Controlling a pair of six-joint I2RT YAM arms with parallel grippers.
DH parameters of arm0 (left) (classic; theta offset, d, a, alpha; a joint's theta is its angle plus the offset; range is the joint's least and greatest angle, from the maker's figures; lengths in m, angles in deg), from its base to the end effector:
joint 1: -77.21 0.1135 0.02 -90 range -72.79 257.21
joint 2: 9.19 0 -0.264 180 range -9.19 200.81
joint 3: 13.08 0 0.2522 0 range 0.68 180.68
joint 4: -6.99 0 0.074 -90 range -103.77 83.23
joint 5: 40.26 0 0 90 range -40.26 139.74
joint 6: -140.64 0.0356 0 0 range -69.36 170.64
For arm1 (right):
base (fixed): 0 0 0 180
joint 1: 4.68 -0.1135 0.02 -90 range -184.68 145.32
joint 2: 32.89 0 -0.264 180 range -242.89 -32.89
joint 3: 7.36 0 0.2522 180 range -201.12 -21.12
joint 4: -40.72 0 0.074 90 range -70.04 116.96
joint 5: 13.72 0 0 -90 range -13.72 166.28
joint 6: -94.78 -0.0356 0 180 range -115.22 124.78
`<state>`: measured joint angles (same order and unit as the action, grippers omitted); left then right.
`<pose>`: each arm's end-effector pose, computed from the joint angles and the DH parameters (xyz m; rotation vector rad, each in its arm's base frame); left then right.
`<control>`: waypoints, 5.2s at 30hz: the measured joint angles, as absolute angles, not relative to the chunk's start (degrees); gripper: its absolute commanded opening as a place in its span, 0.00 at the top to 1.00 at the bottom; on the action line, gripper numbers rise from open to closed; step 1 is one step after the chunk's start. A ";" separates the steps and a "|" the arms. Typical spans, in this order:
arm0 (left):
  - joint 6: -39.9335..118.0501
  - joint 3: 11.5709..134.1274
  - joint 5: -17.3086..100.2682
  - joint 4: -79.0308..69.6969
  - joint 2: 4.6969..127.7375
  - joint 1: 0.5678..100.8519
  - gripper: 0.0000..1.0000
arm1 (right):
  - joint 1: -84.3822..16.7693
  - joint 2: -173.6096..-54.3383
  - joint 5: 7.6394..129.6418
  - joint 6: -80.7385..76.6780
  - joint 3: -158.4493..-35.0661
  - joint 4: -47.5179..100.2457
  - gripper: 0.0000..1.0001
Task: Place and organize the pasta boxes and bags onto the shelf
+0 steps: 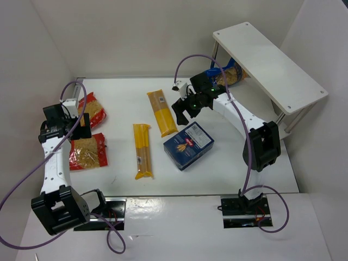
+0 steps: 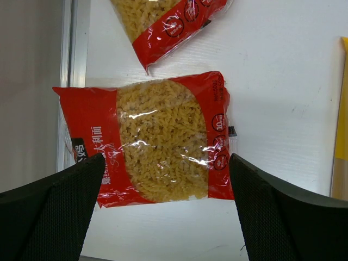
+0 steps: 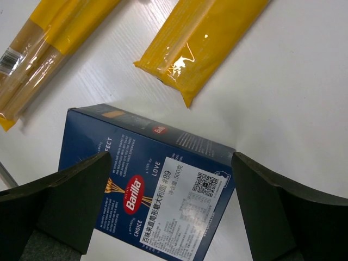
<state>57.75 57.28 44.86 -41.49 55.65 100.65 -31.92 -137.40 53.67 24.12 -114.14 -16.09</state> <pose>0.2204 0.0923 0.3021 -0.2873 2.3056 0.1709 0.3495 0.1953 0.2920 -1.1343 2.2313 0.5532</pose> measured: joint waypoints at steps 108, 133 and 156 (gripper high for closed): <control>83.48 87.33 1.71 -74.73 92.09 82.92 1.00 | -28.21 -155.91 -2.90 29.69 -126.31 -24.39 0.01; 77.99 79.59 11.98 -72.00 71.52 74.12 1.00 | -32.95 -163.08 -8.01 18.57 -125.85 -15.26 0.01; 75.76 76.71 15.57 -71.26 68.00 74.12 1.00 | -41.98 -171.85 -8.62 14.43 -135.93 -14.54 0.01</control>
<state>75.76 76.71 15.57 -71.26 68.00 74.12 -41.98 -171.85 -8.62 14.43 -135.93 -14.54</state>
